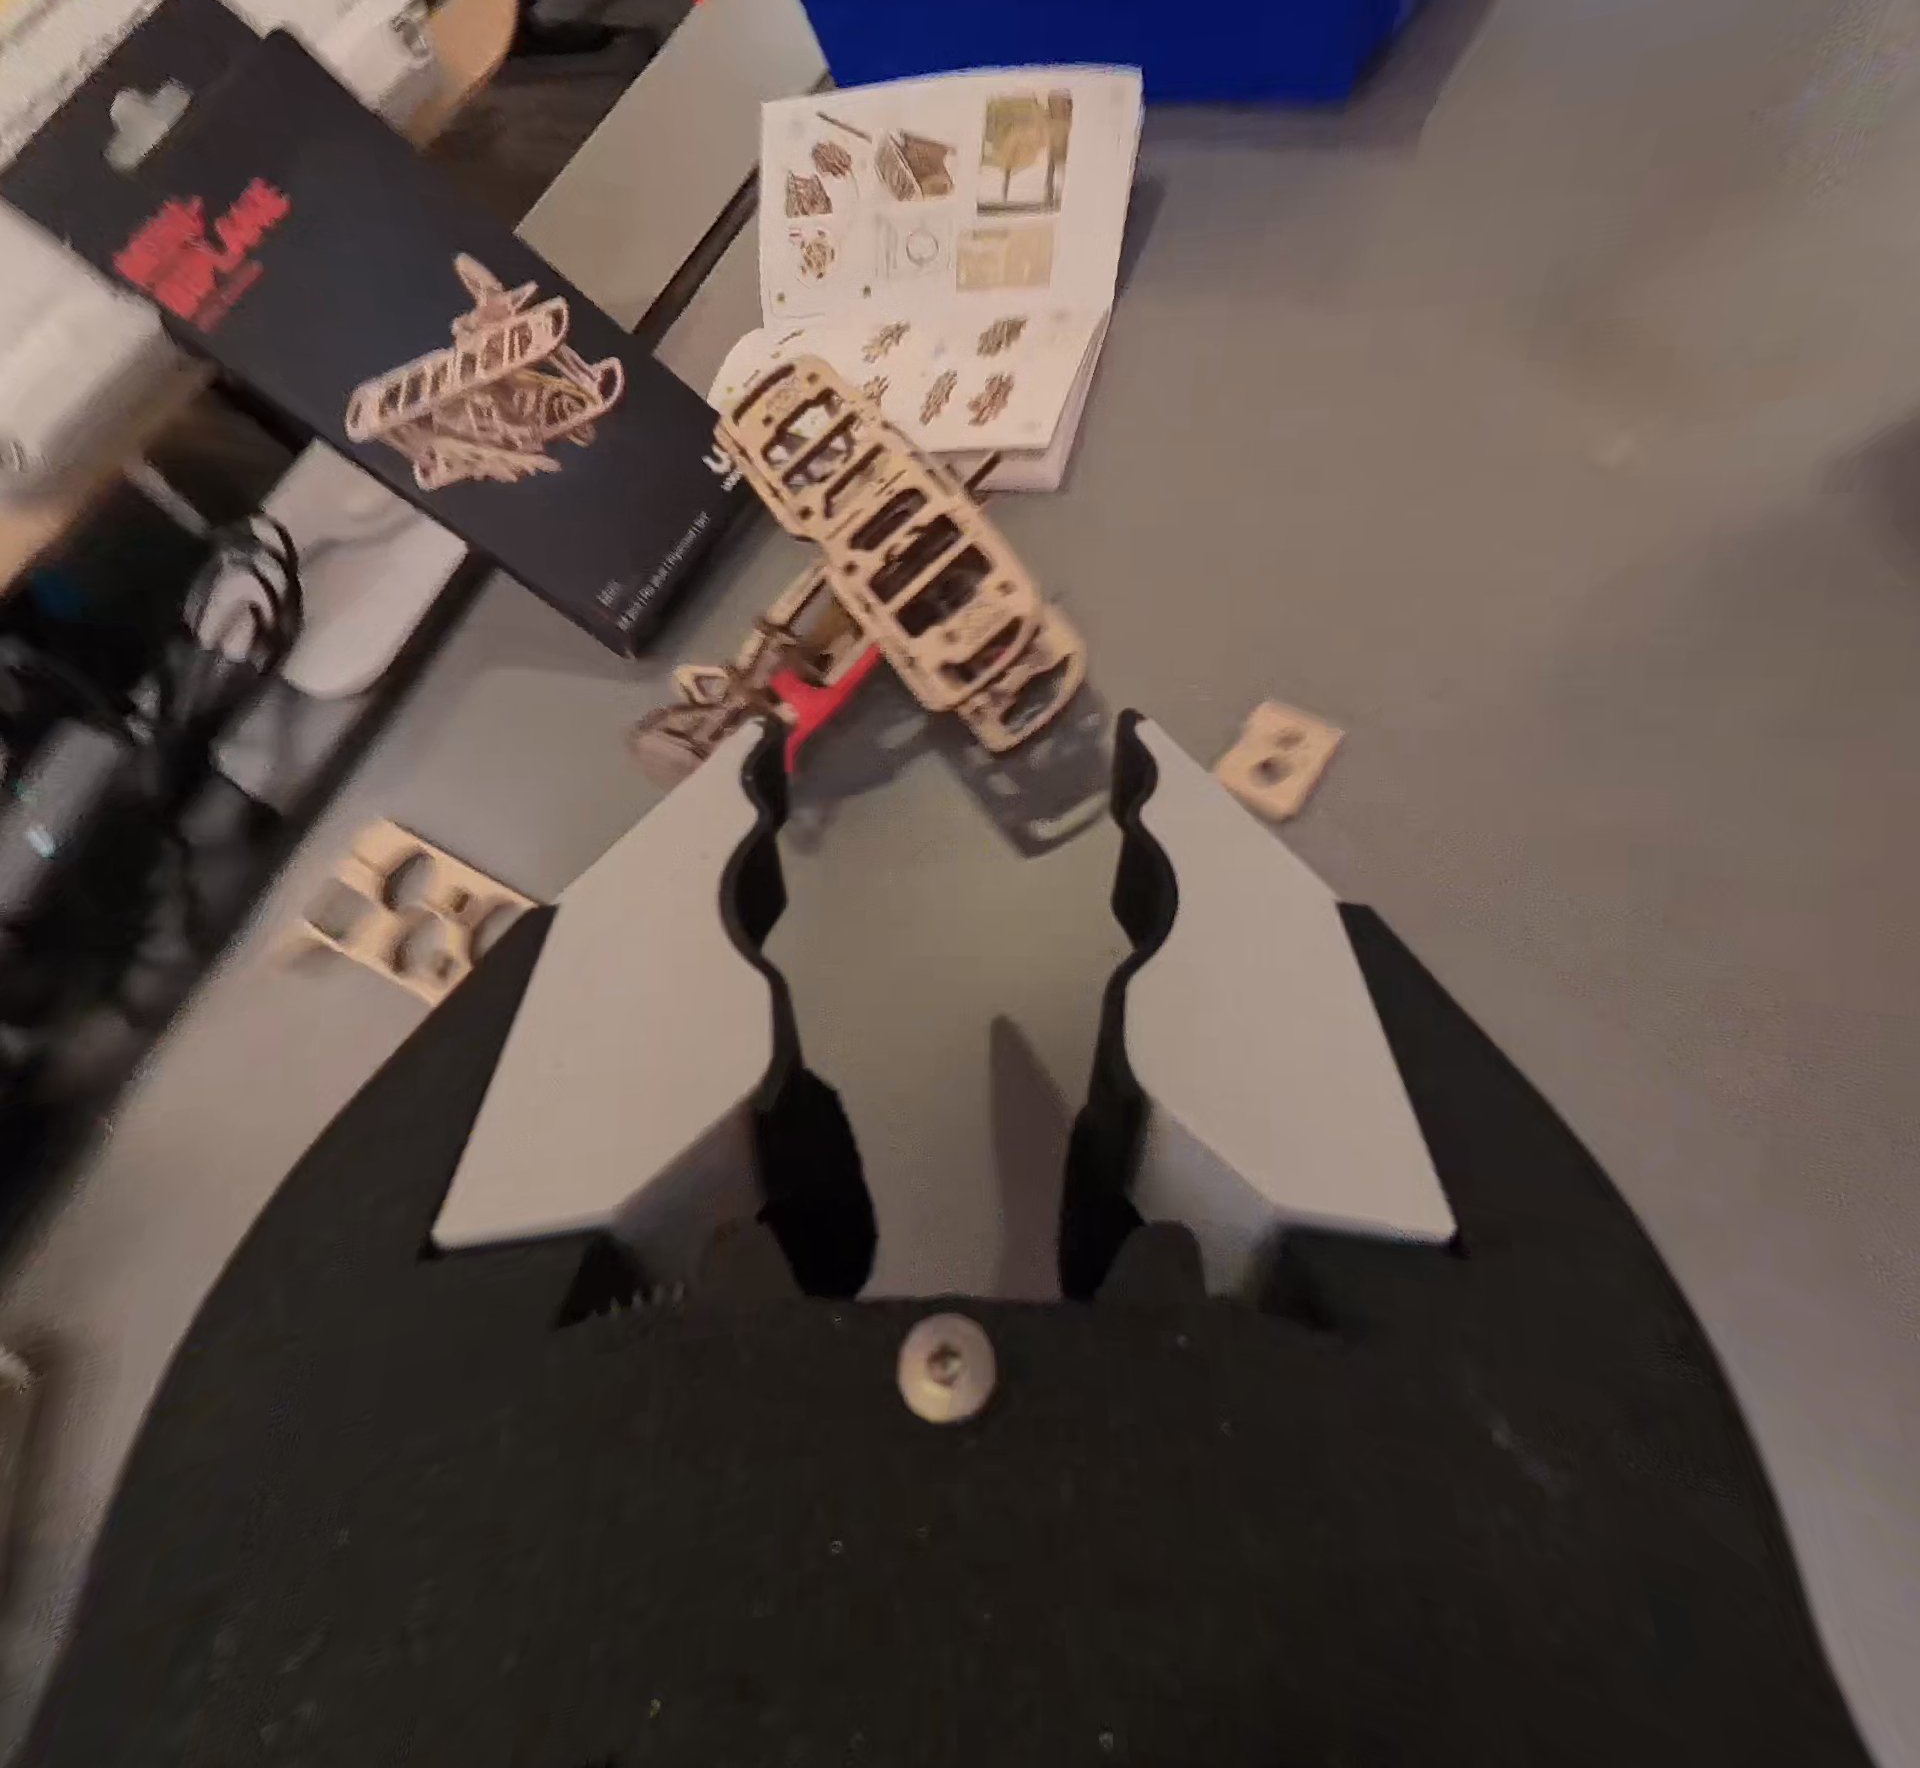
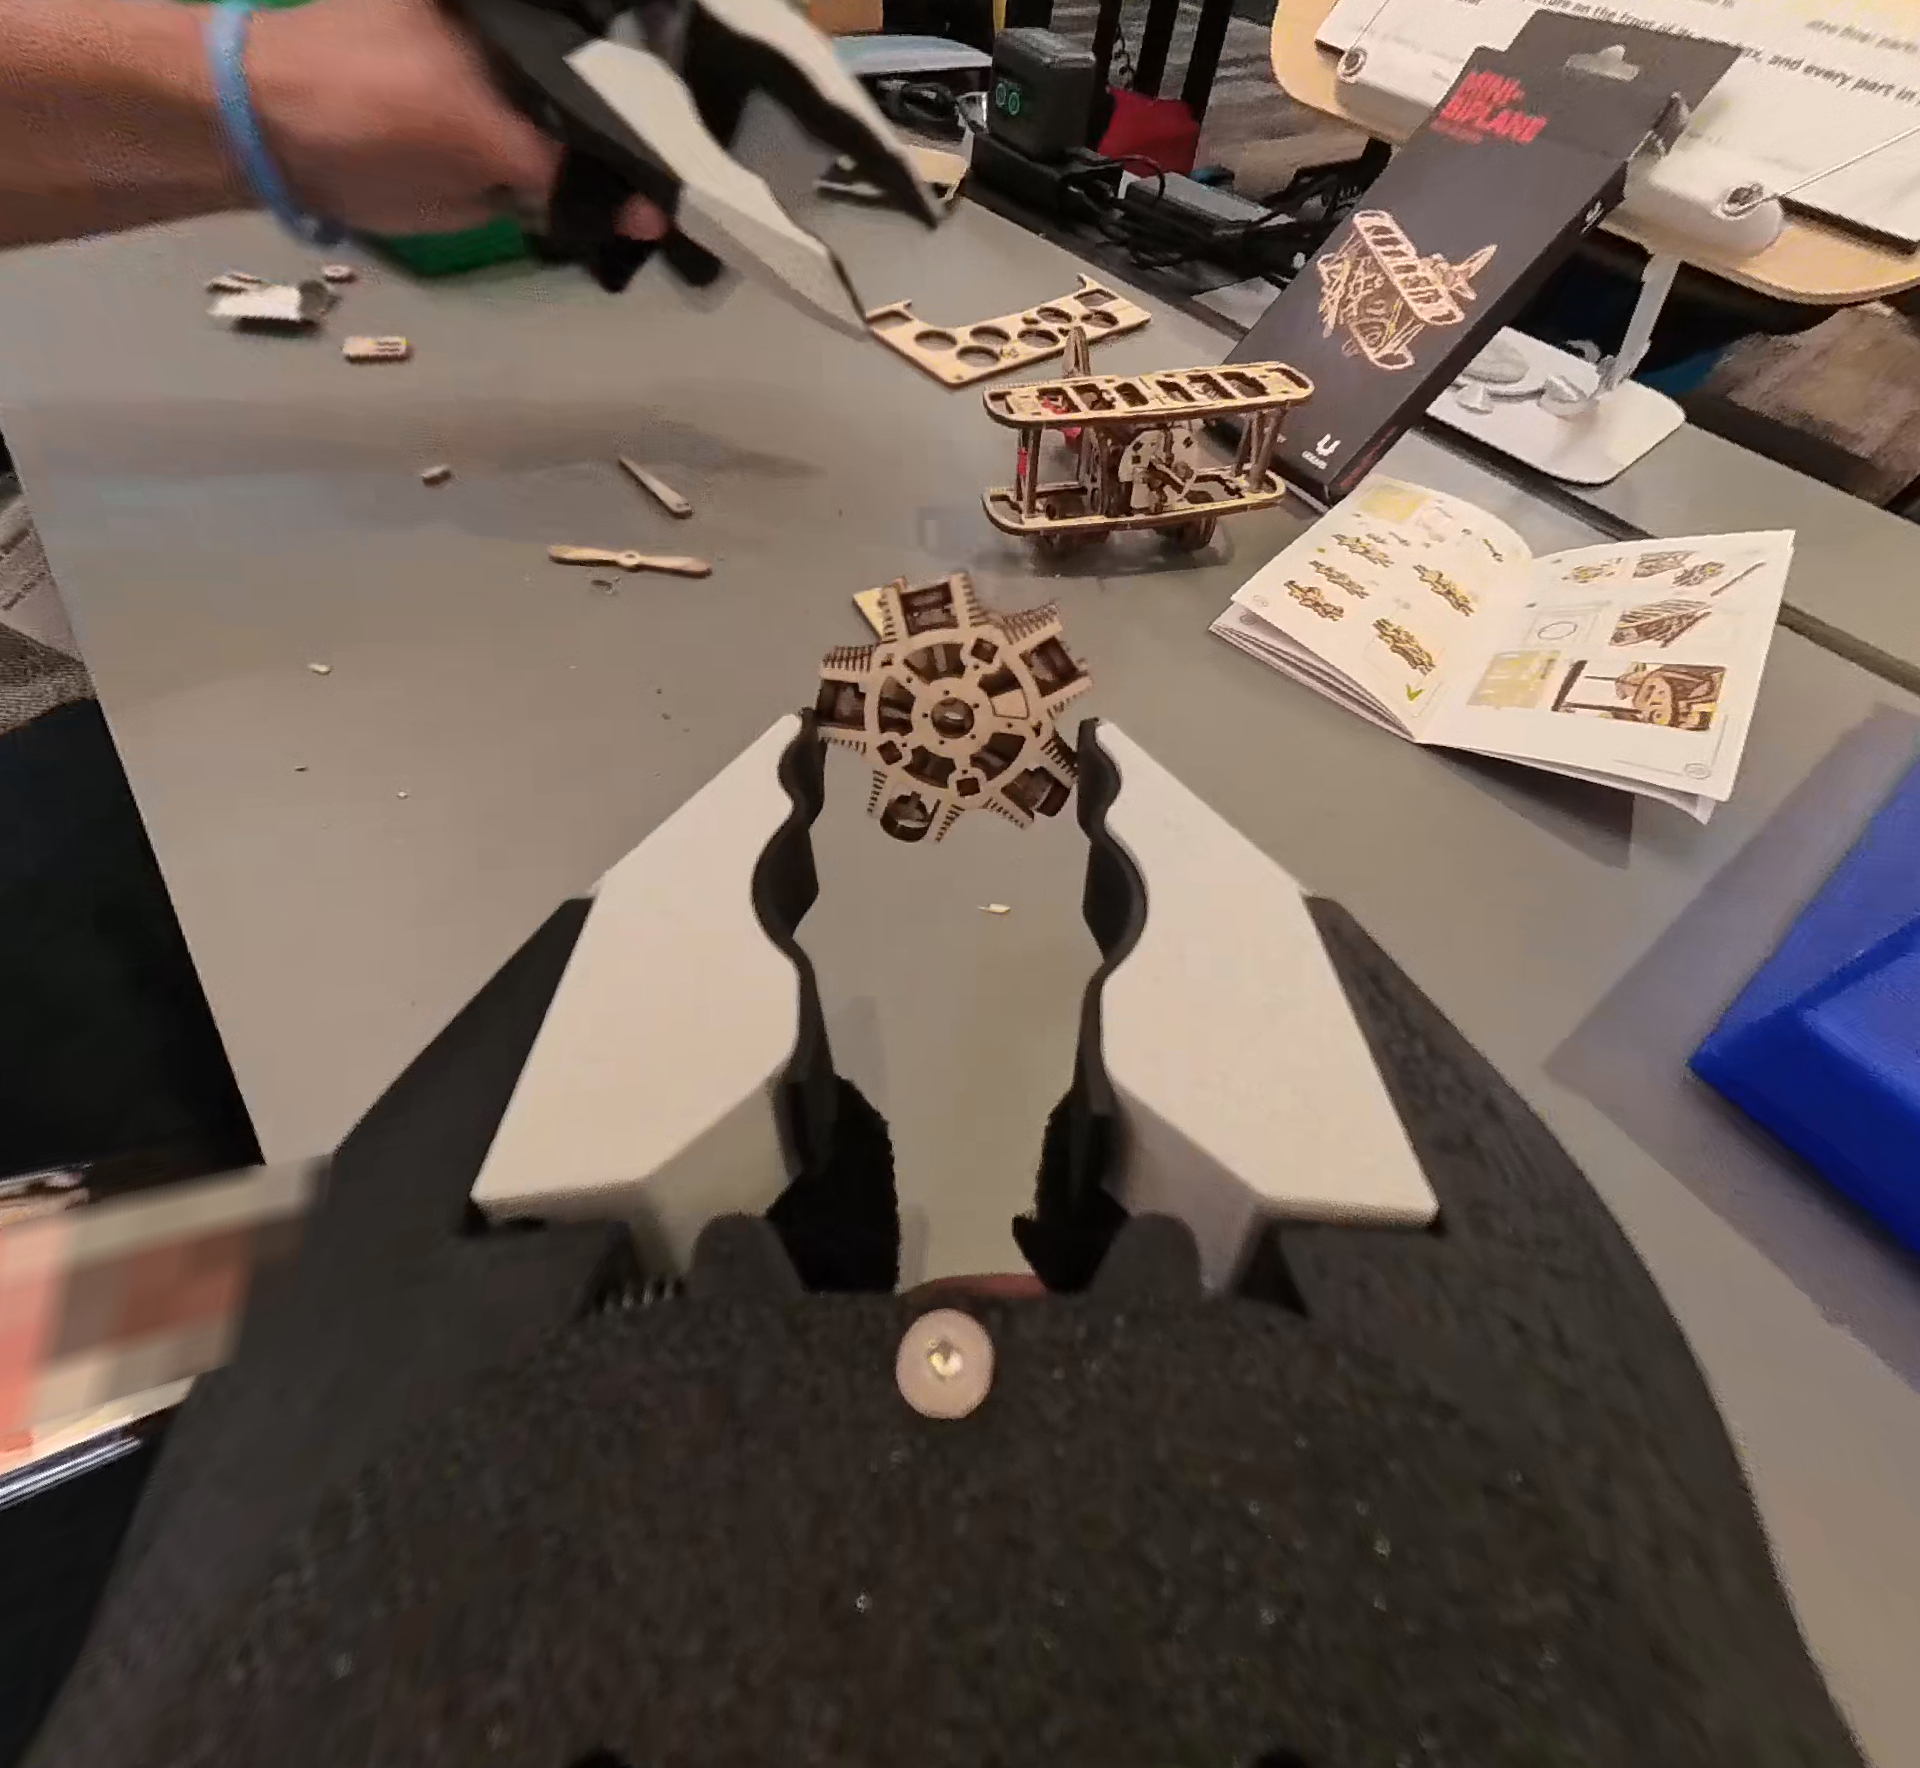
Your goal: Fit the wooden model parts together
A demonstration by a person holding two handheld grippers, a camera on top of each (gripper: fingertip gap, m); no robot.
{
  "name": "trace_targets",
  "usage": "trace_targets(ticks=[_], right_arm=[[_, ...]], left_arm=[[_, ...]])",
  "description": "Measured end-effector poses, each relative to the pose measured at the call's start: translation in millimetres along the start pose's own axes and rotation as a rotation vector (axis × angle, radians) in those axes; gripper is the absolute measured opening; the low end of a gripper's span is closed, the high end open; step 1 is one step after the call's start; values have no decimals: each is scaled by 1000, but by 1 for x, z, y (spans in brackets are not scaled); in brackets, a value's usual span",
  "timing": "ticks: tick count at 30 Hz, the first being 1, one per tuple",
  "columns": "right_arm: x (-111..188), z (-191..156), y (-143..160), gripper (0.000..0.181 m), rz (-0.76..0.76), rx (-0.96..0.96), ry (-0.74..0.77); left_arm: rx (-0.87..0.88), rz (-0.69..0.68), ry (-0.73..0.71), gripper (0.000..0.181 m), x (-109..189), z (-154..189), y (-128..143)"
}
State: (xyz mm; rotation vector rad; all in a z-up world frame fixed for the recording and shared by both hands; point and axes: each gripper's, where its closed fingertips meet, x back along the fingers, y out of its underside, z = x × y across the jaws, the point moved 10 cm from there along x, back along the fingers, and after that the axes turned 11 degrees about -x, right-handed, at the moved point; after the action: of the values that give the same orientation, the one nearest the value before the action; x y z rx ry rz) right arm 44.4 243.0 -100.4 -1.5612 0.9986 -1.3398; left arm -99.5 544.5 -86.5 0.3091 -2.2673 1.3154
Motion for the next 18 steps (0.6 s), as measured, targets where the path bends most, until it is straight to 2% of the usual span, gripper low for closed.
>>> trace_targets(ticks=[2, 5, 6, 9, 11, 12, 15, 18], right_arm=[[-2, -2, 3, 48, -14, -2, 0], [-4, -6, 5, 48, -29, -3, -5], [-5, -6, 6, 48, -30, -4, -4], [-5, -5, 6, 48, -30, -24, -3], [-5, -1, 6, 48, -27, -43, 0], [-5, 1, 7, 48, -26, -54, 0], [-3, 7, 8, 48, -28, -81, 2], [-3, 10, 9, 48, -21, -98, -4]], left_arm=[[-133, -22, 66, 64, -19, -22, 7], [-243, -9, 202, 62, -49, -45, 9], [-281, -39, 259, 67, -60, -52, 9], [-382, -255, 461, 73, -91, -72, 8], [-433, -377, 609, 63, -97, -81, 4], [-464, -411, 659, 63, -97, -84, 3], [-560, -418, 677, 71, -91, -95, -1], [-528, -405, 690, 77, -100, -109, -5]])
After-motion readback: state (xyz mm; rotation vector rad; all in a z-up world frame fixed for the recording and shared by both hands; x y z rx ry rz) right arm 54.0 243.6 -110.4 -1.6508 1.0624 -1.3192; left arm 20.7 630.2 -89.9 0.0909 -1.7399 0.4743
